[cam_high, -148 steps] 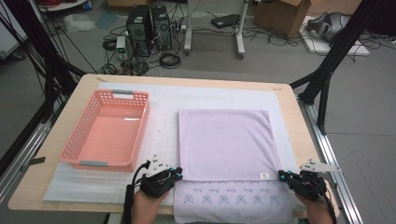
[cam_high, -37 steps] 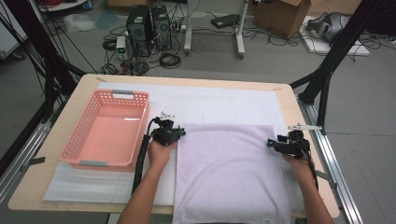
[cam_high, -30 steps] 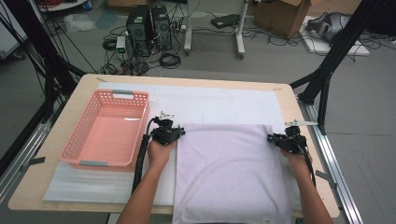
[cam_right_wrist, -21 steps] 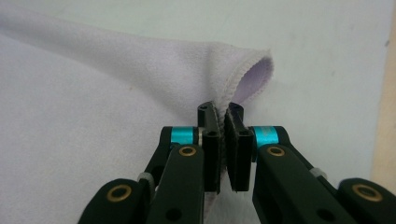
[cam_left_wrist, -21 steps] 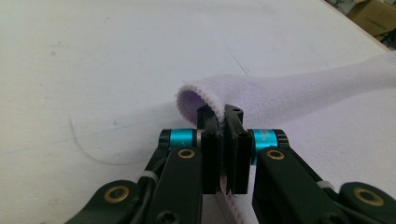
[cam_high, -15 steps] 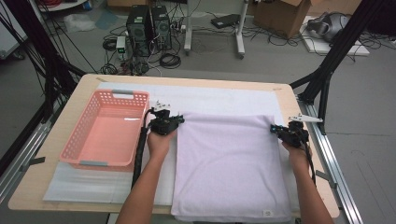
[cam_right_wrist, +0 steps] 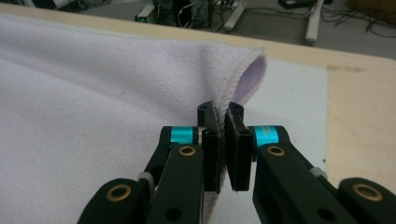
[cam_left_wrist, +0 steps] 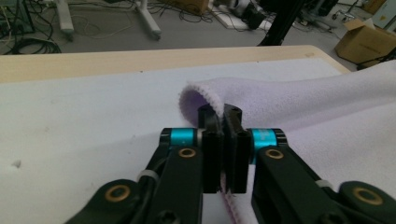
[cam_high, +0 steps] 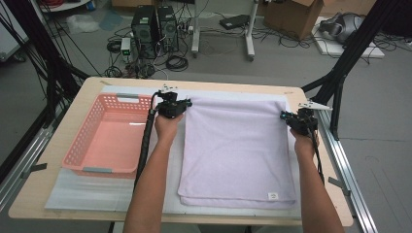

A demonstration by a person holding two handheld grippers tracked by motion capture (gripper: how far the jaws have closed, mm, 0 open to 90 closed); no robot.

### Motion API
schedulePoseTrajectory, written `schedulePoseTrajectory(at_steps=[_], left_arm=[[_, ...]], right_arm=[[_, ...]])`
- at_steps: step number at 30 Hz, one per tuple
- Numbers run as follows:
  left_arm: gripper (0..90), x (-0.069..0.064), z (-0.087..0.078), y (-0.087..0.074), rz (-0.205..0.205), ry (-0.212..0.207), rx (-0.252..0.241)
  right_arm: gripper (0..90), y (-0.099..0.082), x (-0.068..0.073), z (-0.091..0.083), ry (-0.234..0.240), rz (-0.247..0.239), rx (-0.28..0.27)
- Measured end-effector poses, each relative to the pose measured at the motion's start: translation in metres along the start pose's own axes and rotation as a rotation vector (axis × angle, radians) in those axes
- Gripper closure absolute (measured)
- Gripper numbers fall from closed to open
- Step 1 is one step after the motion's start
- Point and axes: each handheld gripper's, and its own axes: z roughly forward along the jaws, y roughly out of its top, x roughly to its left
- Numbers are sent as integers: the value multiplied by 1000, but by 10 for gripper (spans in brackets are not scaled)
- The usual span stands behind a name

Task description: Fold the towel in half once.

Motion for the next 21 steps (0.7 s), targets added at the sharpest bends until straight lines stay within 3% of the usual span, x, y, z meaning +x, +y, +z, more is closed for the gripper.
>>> schedulePoseTrajectory(at_steps=[2,4,6,8,12,14,16,19,21], left_arm=[[865,1,1,-2,-19,-3,2],[763,1,3,-6,-41,-5,19],[714,0,4,-11,-39,-9,23],[642,-2,5,-17,-50,-17,31],[561,-6,7,-25,-24,-48,91],[551,-11,4,-30,-14,-52,56],[542,-13,2,-35,-11,-57,50],[506,-22,0,-40,28,-78,105],[508,-30,-6,-44,52,-77,48]], right_arm=[[860,1,1,3,-7,7,-1],[822,0,2,7,-13,5,6],[721,-2,2,10,-6,41,28],[681,-4,0,10,14,76,42],[635,-2,2,7,30,57,73],[618,-2,3,3,37,44,79],[596,-3,3,0,57,44,92],[569,-6,3,-5,68,35,123],[555,-10,3,-12,76,30,129]])
